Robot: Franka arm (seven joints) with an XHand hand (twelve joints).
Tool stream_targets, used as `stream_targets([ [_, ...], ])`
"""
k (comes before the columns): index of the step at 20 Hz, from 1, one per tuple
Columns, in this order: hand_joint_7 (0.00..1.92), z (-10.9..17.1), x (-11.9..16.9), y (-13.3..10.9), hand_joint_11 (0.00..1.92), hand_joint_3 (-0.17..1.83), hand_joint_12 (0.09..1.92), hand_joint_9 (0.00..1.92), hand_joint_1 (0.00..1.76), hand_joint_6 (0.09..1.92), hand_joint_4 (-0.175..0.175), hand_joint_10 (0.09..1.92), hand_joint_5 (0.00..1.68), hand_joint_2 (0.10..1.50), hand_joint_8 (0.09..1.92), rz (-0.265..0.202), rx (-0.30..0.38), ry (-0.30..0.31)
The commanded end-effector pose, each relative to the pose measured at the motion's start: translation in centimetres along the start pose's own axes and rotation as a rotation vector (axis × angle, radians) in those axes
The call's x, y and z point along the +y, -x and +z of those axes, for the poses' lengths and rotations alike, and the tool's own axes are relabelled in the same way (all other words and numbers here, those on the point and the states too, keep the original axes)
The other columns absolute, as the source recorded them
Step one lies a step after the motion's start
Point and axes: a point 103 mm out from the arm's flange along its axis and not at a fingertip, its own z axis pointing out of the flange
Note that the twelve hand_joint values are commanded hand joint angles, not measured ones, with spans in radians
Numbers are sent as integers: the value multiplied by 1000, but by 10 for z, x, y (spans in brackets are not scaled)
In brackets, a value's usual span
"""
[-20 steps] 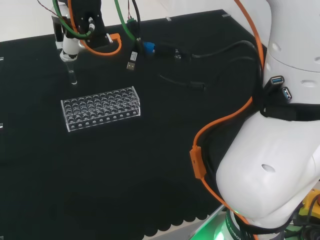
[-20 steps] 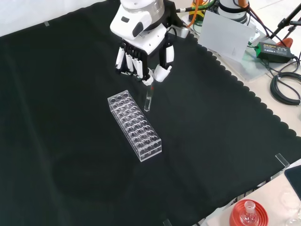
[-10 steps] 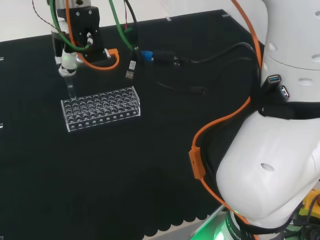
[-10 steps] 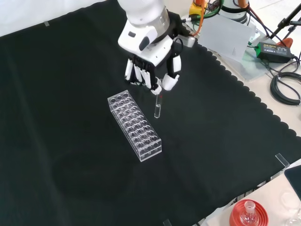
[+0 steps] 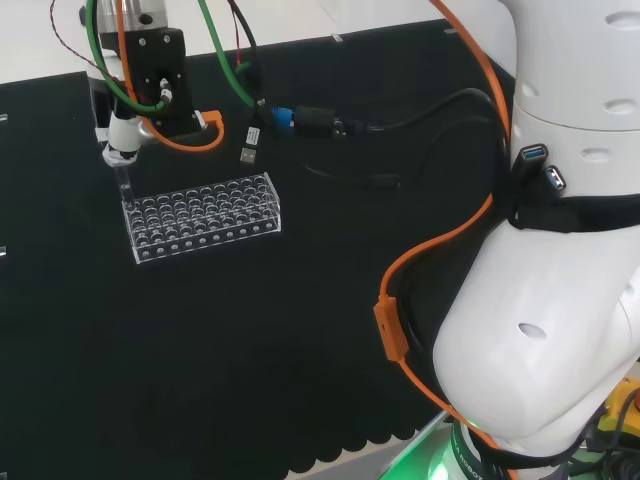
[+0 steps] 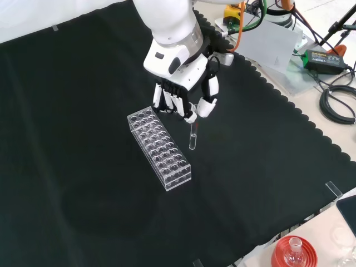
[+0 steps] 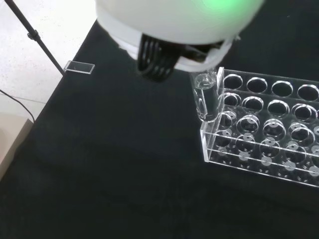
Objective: Put the test tube back in the rack.
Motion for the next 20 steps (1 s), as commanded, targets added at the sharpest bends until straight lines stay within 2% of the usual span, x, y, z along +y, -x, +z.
stream_targets([
  [1,1555,2,4,0,668,850,1308,1225,1327,619,-127,517,1295,504,344,1,-7,-11],
  [5,1555,4,8,4,669,852,1307,1225,1328,619,-128,517,1295,504,345,13,5,-26],
  [7,1555,9,18,14,669,852,1307,1225,1328,619,-129,517,1294,504,345,15,21,-36],
  [13,1555,21,25,27,670,853,1306,1226,1328,620,-130,517,1294,503,346,31,19,-28],
  [20,1556,26,25,30,671,854,1306,1226,1328,621,-131,517,1294,502,346,35,23,-33],
])
